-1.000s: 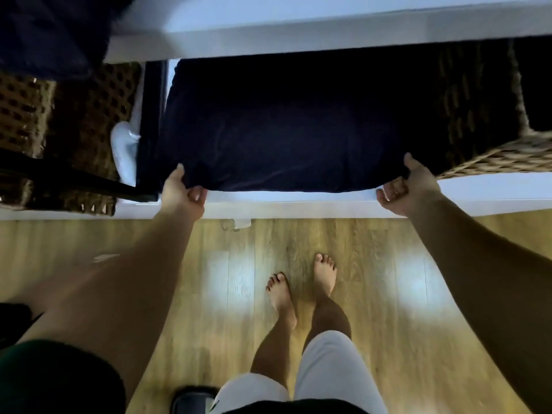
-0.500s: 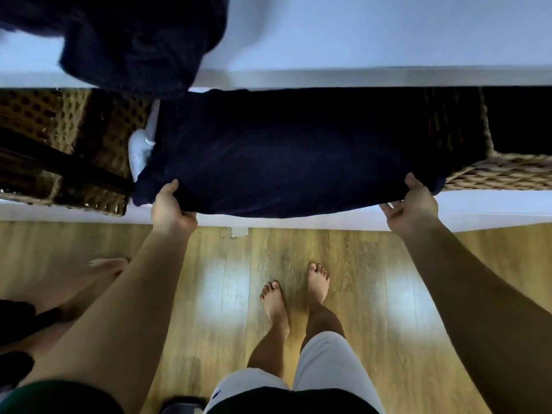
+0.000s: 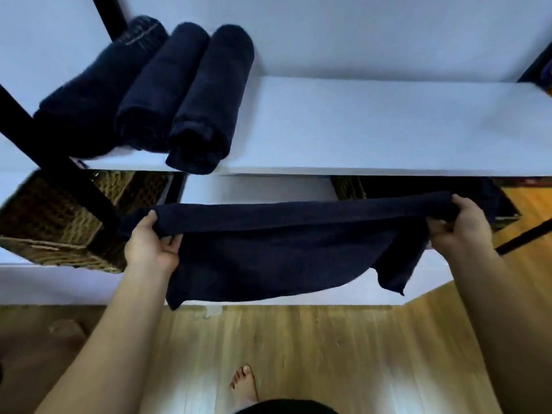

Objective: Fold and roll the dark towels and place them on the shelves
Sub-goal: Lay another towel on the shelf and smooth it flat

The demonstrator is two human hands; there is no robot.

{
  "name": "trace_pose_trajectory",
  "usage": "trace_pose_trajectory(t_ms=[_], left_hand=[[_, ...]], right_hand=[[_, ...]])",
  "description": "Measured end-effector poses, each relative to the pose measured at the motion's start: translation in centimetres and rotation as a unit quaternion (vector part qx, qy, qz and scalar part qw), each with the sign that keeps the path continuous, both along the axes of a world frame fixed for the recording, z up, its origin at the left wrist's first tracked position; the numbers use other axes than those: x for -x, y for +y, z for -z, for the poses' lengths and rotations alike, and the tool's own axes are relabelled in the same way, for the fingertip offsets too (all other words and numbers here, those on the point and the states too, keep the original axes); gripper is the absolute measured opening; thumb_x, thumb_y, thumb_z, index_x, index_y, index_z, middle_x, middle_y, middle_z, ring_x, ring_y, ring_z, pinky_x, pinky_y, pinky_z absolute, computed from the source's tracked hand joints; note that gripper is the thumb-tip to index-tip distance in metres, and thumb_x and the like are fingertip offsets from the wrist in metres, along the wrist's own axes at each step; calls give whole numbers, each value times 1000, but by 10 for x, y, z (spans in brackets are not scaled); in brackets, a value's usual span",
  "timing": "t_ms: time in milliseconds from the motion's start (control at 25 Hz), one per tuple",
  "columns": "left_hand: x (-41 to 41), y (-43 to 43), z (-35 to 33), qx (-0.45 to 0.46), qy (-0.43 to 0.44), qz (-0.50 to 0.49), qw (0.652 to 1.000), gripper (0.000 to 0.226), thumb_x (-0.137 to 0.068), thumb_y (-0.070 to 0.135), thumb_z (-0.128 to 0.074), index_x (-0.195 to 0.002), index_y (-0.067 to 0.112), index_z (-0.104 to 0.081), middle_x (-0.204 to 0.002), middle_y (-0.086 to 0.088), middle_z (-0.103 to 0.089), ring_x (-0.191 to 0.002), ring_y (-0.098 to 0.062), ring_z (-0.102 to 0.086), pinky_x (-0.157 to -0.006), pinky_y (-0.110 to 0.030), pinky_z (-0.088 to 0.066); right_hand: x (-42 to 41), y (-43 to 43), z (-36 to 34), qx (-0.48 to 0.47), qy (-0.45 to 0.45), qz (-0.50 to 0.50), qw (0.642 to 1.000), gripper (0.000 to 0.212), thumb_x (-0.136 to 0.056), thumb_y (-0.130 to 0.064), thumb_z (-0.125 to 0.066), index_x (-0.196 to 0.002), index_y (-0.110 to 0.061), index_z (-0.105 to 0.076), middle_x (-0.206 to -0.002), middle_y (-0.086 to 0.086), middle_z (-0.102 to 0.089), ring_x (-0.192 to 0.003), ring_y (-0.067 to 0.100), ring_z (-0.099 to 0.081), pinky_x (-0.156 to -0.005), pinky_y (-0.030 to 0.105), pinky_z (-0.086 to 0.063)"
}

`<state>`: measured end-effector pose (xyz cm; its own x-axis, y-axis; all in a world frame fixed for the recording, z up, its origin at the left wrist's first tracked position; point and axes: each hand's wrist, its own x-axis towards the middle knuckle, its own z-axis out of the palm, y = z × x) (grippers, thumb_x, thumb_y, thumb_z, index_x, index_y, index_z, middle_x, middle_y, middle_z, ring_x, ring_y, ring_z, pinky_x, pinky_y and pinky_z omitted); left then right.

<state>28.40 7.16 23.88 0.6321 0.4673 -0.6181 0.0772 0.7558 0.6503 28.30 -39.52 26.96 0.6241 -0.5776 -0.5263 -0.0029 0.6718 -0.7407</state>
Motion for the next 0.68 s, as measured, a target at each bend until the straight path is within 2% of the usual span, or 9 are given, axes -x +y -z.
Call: trace_pose_trajectory(t_ms=[40,120,200,280,440,560,680], left_hand=[[4,-15,-15,5,-22,-6,1000,34,-90,23,-67,-122,15,-61,-106,-5,-71,-86,-17,-71,-61,-28,-59],[12,-47,-43,24,-57,-11,998,33,-90,21,-66,-122,14,-63,-106,-4,-72,-86,-16,-72,-62,-27,-59],[20,-86,-69,37,-82,-4,996,34,-89,20,-65,-122,14,-64,-106,-3,-73,-88,-15,-73,-64,-26,-59],[25,-123,-90,37,-104,4,994,32,-90,20,-63,-122,14,-64,-109,-3,-73,-93,-15,-72,-65,-25,-59],[27,-179,-126,56,-155,22,986,14,-94,17,-62,-106,9,-65,-100,-4,-73,-88,-14,-73,-64,-24,-59],[6,-201,-154,57,-187,36,980,20,-94,16,-62,-114,10,-65,-102,-5,-72,-80,-15,-74,-64,-26,-60],[-34,-207,-161,35,-199,39,979,30,-95,17,-61,-125,11,-60,-113,-7,-69,-89,-18,-72,-64,-29,-60]], right_hand=[[3,-17,-15,-6,-38,7,999,34,-85,-14,-69,-117,-10,-59,-103,4,-71,-76,17,-74,-61,27,-58],[11,-52,-34,-36,-97,35,994,55,-72,-3,-76,-125,-7,-60,-113,7,-72,-88,22,-74,-70,31,-60],[26,-93,-53,-53,-139,63,987,48,-78,-3,-71,-125,-7,-60,-111,9,-72,-93,25,-73,-74,34,-60],[34,-132,-70,-52,-165,75,982,44,-83,-6,-68,-126,-7,-58,-110,10,-72,-88,26,-74,-72,35,-61],[37,-178,-108,-47,-217,68,973,41,-87,-6,-64,-127,-6,-55,-112,15,-70,-87,30,-74,-65,37,-60],[22,-195,-132,-50,-240,66,967,29,-91,-7,-61,-120,-6,-56,-108,17,-69,-87,32,-73,-62,37,-60],[-8,-205,-143,-26,-193,36,980,30,-95,-13,-58,-125,-11,-54,-118,14,-66,-101,30,-68,-64,38,-60]])
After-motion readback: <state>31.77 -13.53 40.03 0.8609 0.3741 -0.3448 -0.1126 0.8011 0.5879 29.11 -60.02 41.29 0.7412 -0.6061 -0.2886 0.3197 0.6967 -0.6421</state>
